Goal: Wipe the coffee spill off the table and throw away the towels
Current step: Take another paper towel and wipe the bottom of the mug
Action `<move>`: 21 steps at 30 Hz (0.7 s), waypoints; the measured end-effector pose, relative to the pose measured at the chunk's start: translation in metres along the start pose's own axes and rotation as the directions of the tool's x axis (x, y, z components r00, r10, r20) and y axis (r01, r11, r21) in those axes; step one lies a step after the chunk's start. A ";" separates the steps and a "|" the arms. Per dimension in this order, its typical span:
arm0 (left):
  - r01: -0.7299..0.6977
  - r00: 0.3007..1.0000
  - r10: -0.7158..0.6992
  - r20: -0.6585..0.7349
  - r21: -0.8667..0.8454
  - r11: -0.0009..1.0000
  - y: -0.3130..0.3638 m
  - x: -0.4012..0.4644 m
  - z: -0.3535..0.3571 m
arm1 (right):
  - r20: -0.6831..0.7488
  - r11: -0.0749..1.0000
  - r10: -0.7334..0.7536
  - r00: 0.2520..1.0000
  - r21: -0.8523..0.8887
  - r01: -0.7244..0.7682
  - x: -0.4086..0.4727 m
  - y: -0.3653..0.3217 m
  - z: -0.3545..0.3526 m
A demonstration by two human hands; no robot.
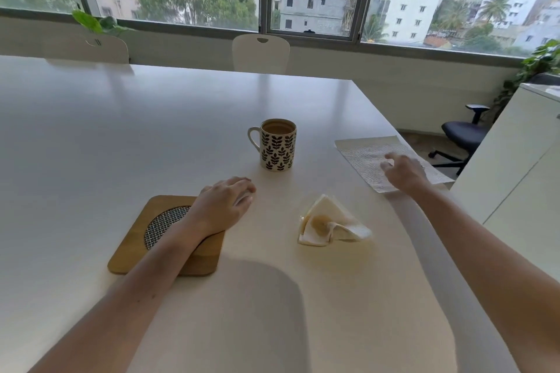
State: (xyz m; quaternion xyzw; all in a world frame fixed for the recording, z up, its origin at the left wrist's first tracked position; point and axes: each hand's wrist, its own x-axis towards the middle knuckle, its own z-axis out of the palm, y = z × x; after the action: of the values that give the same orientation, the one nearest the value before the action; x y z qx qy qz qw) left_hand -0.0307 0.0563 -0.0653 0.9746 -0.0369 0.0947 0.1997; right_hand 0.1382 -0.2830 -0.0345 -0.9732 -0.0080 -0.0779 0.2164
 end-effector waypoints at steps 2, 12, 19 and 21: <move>0.003 1.000 -0.003 0.005 0.001 1.000 -0.001 0.001 0.000 | 0.034 0.999 0.028 0.999 -0.042 -0.027 0.010 0.003 0.000; -0.005 1.000 0.006 0.023 -0.071 0.997 -0.005 0.001 -0.002 | 0.059 0.992 0.102 0.993 -0.084 -0.097 0.040 0.013 0.000; -0.147 0.980 0.106 -0.168 -0.255 0.956 0.035 0.017 -0.027 | 0.092 0.997 -0.075 0.993 0.024 0.073 0.039 0.014 -0.021; -0.194 0.969 0.132 -0.210 -0.309 0.931 0.058 0.032 -0.038 | 0.040 0.967 -0.252 0.967 0.043 0.251 0.036 0.010 -0.032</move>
State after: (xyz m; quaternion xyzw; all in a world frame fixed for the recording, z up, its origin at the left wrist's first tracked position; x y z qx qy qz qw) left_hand -0.0123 0.0169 -0.0024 0.9082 -0.1145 0.1942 0.3527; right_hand 0.1692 -0.3062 -0.0041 -0.9615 -0.1376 -0.0827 0.2229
